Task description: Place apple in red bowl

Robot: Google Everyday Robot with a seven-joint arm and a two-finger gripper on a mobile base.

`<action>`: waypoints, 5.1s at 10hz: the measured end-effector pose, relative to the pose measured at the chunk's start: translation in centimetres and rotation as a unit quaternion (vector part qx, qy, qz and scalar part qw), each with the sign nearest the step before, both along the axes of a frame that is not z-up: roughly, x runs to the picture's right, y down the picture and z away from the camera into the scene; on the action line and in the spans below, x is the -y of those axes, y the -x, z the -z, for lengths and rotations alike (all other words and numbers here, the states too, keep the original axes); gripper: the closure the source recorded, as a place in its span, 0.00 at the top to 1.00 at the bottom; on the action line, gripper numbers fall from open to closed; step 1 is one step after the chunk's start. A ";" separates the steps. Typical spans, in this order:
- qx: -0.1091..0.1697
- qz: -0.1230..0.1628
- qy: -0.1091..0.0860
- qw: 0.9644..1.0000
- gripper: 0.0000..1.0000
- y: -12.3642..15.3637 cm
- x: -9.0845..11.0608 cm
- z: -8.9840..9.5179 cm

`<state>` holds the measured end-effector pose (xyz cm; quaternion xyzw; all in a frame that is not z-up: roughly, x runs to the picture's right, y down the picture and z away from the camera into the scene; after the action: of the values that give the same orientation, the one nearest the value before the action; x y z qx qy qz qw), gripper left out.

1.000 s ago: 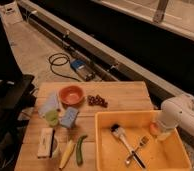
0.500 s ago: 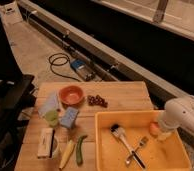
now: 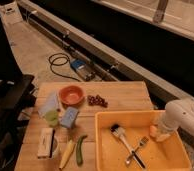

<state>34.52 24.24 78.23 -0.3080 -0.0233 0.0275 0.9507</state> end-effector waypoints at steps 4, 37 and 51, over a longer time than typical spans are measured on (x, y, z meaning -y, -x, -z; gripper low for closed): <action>0.001 0.003 0.003 1.000 0.06 0.5 0.3 0.5; 0.208 0.128 -0.195 0.950 0.00 26.1 25.8 10.5; 0.255 0.112 -0.141 0.950 0.00 31.9 28.3 -3.3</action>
<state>2.66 -4.02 81.54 -0.1685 -0.2342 -0.1617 0.9437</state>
